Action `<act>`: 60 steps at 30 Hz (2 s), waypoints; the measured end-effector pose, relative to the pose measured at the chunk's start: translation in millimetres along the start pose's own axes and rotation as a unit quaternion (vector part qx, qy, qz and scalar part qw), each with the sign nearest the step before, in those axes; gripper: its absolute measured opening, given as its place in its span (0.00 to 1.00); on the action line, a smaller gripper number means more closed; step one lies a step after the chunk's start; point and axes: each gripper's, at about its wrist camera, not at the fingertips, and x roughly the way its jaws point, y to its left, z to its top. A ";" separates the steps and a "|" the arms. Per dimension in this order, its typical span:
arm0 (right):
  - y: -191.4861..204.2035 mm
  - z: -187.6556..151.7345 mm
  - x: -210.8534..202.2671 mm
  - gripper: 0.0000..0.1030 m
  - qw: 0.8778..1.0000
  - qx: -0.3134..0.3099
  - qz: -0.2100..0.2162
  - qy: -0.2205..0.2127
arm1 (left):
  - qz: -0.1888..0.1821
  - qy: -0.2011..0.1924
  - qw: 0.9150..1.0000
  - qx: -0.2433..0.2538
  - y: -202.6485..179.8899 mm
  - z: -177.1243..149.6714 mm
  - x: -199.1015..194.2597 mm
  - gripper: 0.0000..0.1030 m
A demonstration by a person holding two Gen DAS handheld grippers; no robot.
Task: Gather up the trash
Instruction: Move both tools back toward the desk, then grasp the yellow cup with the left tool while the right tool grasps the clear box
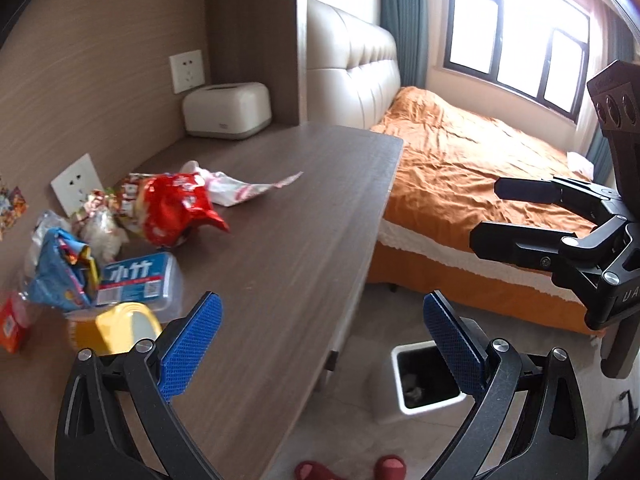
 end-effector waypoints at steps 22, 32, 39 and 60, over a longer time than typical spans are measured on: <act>110.5 64.6 128.7 0.95 0.981 -0.141 0.119 0.067 | -0.019 0.038 0.991 0.130 116.7 -25.3 -3.7 0.95; 125.6 66.3 176.3 0.80 0.970 -0.183 0.119 0.105 | -0.088 0.066 0.982 0.153 130.4 -27.9 18.3 0.95; 146.1 51.6 191.6 0.80 0.957 -0.244 0.112 0.112 | -0.108 0.094 0.978 0.149 129.2 -45.1 14.2 0.91; 150.6 51.9 172.0 0.63 0.963 -0.193 0.155 0.107 | -0.073 0.083 0.993 0.050 143.0 -63.9 -24.0 0.56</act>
